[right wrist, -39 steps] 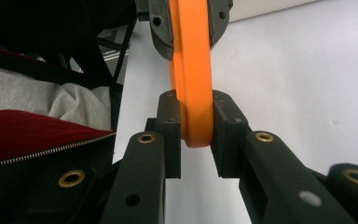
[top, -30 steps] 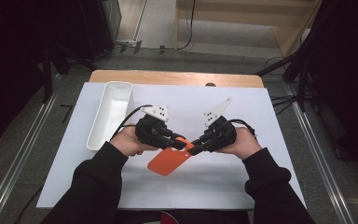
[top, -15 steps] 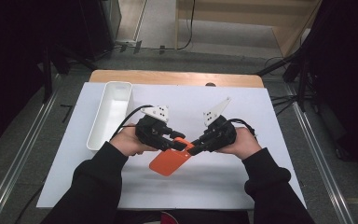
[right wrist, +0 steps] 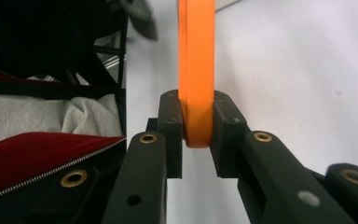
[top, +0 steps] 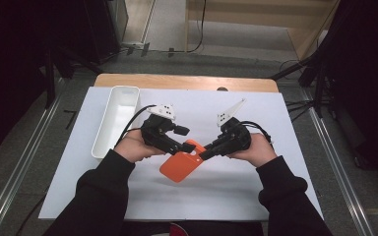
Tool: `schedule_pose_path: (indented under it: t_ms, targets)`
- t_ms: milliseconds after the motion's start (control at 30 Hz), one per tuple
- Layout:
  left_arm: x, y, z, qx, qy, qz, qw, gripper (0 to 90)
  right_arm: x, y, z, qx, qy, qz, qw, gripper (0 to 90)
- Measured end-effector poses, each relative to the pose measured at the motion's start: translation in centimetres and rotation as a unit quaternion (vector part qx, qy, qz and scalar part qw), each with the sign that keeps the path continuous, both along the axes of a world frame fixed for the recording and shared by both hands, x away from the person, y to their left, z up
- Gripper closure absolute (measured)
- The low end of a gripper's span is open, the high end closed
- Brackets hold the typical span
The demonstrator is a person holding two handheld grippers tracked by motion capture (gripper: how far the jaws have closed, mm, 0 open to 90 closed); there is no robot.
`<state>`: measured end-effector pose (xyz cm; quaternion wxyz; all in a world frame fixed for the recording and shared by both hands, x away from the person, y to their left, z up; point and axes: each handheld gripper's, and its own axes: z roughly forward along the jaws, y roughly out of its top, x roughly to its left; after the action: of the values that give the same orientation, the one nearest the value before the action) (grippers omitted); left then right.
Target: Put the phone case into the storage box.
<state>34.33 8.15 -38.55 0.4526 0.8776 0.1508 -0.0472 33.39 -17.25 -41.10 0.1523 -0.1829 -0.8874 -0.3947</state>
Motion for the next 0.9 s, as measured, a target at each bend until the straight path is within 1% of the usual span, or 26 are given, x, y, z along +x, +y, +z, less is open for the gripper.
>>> schedule_pose_path:
  t_ms: [33,100,200,233,333,367,400,433,467,600,700,767,867,900]
  targets:
    - [0.1,0.1,0.0,-0.003,0.001,0.009,1.0,31.6,0.0,-0.1,0.0,-0.001,0.0,-0.006,1.0,75.2]
    - [0.3,0.4,0.1,-0.007,0.001,0.021,0.9997,27.7,0.1,-0.2,0.1,-0.003,0.008,-0.018,0.9998,75.2]
    - [0.5,0.6,0.2,-0.017,0.002,0.032,0.9994,27.7,0.3,-0.5,0.2,-0.002,0.014,-0.038,0.9992,75.3]
    - [0.5,0.7,0.2,-0.018,0.0,0.035,0.9992,27.7,0.4,-0.5,0.2,-0.003,0.022,-0.042,0.9989,75.2]
    - [0.6,0.9,0.3,-0.021,-0.001,0.044,0.9988,27.7,0.5,-0.7,0.2,-0.006,0.027,-0.052,0.9983,75.2]
    - [0.7,0.9,0.3,-0.021,0.001,0.047,0.9987,26.3,0.6,-0.8,0.2,-0.004,0.031,-0.058,0.9978,75.2]
    - [0.7,0.9,0.3,-0.021,0.003,0.057,0.9982,22.3,0.6,-0.9,0.2,-0.006,0.036,-0.059,0.9976,75.3]
    - [0.8,1.0,0.2,-0.021,0.003,0.06,0.998,20.6,0.7,-0.9,0.2,-0.003,0.037,-0.063,0.9973,75.2]
    - [0.9,1.1,0.2,-0.025,0.007,0.066,0.9975,20.6,0.7,-0.9,0.2,-0.003,0.038,-0.064,0.9972,75.2]
    - [1.2,1.4,0.1,-0.029,0.014,0.082,0.9961,20.3,0.7,-1.0,0.2,-0.006,0.043,-0.072,0.9965,75.2]
    - [1.2,1.5,0.0,-0.035,0.014,0.083,0.9958,20.3,0.8,-1.1,0.2,-0.005,0.046,-0.08,0.9958,75.2]
    - [1.2,1.6,-0.1,-0.034,0.008,0.093,0.995,20.3,0.9,-1.2,0.3,-0.006,0.041,-0.09,0.9951,75.2]
    - [1.3,1.7,-0.3,-0.034,0.006,0.108,0.9936,20.2,1.0,-1.7,0.3,0.0,0.049,-0.106,0.9931,75.3]
    - [1.4,1.8,-0.3,-0.036,0.01,0.107,0.9935,20.2,1.1,-1.8,0.3,0.001,0.05,-0.108,0.9928,75.3]
